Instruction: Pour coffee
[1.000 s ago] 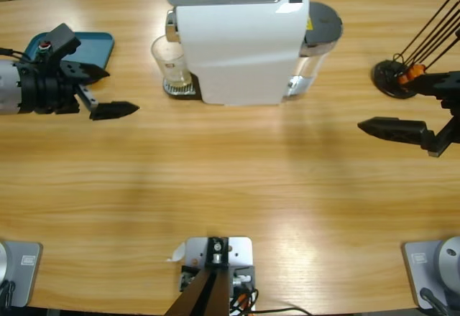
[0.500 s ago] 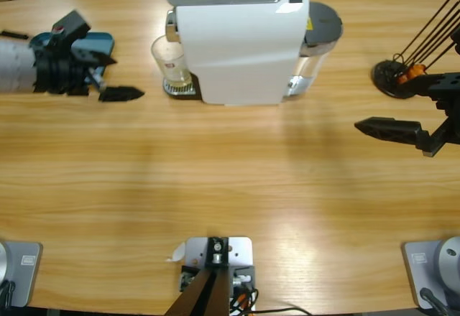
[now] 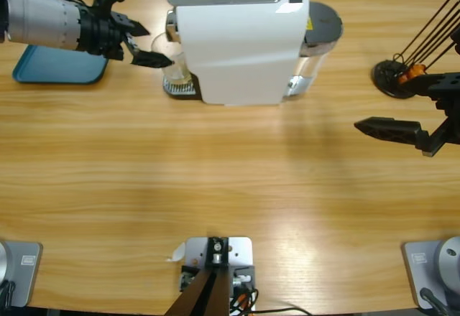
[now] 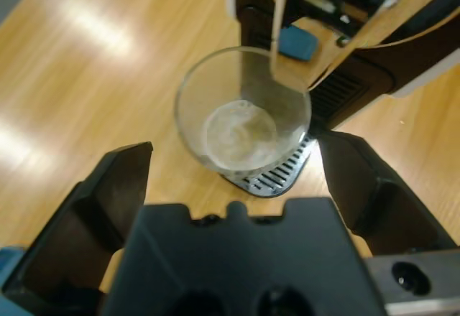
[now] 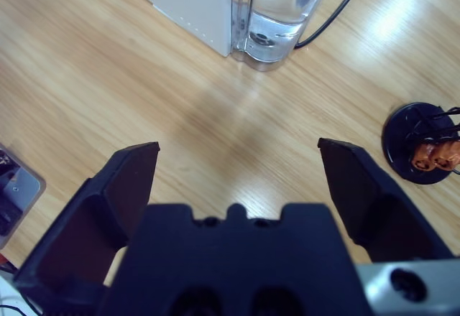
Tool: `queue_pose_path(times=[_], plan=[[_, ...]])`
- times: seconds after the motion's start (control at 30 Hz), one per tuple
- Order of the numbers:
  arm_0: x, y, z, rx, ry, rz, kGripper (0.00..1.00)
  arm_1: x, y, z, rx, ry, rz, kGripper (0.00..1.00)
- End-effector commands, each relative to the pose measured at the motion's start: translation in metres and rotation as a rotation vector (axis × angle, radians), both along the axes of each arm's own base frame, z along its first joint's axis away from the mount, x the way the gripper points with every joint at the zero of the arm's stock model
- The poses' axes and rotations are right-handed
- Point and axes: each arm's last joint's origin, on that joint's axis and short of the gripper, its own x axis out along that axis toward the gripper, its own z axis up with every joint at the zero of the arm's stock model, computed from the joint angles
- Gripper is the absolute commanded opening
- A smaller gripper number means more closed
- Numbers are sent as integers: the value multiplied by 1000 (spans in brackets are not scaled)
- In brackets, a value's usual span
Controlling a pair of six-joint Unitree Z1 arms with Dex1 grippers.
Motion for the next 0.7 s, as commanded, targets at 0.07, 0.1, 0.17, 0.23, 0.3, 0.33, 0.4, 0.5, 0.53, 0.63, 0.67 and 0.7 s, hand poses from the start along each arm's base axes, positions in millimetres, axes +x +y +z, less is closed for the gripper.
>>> queue_pose_path(times=[0.07,0.1,0.17,0.23,0.3,0.33,0.4,0.5,0.53,0.63,0.67,0.7], plan=[[12,-9,-17,-29,31,-95,991,-1,0,-10,-37,8,9,991],[13,-10,-17,-30,28,-97,991,-1,0,-11,-38,9,9,991],[15,-12,-17,-36,29,-105,991,-1,0,-11,-37,11,10,991],[18,-13,-19,-34,28,-110,991,-1,0,-11,-38,11,10,991],[19,-14,-22,-30,34,-112,986,-1,0,-11,-38,11,10,991],[19,-14,-24,-27,38,-114,979,-1,0,-11,-37,10,10,991],[20,-15,-29,-19,47,-116,977,-1,0,-11,-38,11,10,991],[23,-17,-34,-12,53,-118,977,-1,0,-11,-37,10,10,991],[24,-18,-34,-13,52,-120,979,-1,0,-11,-37,10,10,991],[26,-22,-32,-17,45,-127,977,-1,0,-10,-36,10,10,991],[27,-23,-32,-18,42,-128,977,-1,0,-10,-37,10,10,991],[27,-23,-32,-20,40,-129,977,-1,0,-10,-37,10,10,991]])
